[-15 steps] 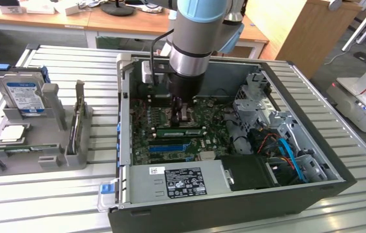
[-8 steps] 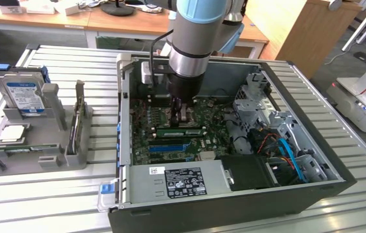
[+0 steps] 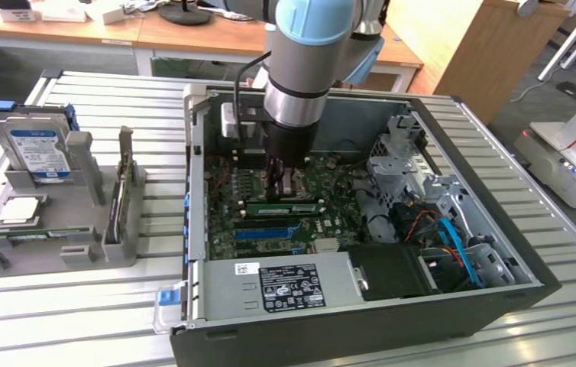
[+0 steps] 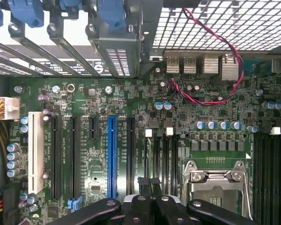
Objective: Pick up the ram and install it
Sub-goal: 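Press down the ram until it locks into place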
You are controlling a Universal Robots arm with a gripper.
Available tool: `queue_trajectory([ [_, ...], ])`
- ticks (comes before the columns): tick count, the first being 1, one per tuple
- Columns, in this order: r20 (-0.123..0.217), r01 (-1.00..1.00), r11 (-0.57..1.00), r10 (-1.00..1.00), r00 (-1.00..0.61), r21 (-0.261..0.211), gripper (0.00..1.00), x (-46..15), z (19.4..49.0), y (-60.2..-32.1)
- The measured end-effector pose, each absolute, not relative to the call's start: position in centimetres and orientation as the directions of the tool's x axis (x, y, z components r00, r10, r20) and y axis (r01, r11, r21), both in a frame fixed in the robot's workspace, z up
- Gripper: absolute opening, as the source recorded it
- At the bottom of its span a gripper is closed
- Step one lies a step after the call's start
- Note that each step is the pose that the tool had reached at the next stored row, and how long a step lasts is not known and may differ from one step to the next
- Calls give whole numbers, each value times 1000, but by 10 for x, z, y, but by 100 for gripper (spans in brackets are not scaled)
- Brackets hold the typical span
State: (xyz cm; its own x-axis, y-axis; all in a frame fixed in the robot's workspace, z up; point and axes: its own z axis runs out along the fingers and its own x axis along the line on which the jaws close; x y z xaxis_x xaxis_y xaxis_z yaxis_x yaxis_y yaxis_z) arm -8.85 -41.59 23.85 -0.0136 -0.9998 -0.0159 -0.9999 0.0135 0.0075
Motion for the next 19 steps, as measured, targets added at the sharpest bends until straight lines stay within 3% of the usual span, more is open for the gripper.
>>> queue_trajectory([
  [19, -16, -1000, 13, -1000, -14, 7, 11, -90, 230, -414],
])
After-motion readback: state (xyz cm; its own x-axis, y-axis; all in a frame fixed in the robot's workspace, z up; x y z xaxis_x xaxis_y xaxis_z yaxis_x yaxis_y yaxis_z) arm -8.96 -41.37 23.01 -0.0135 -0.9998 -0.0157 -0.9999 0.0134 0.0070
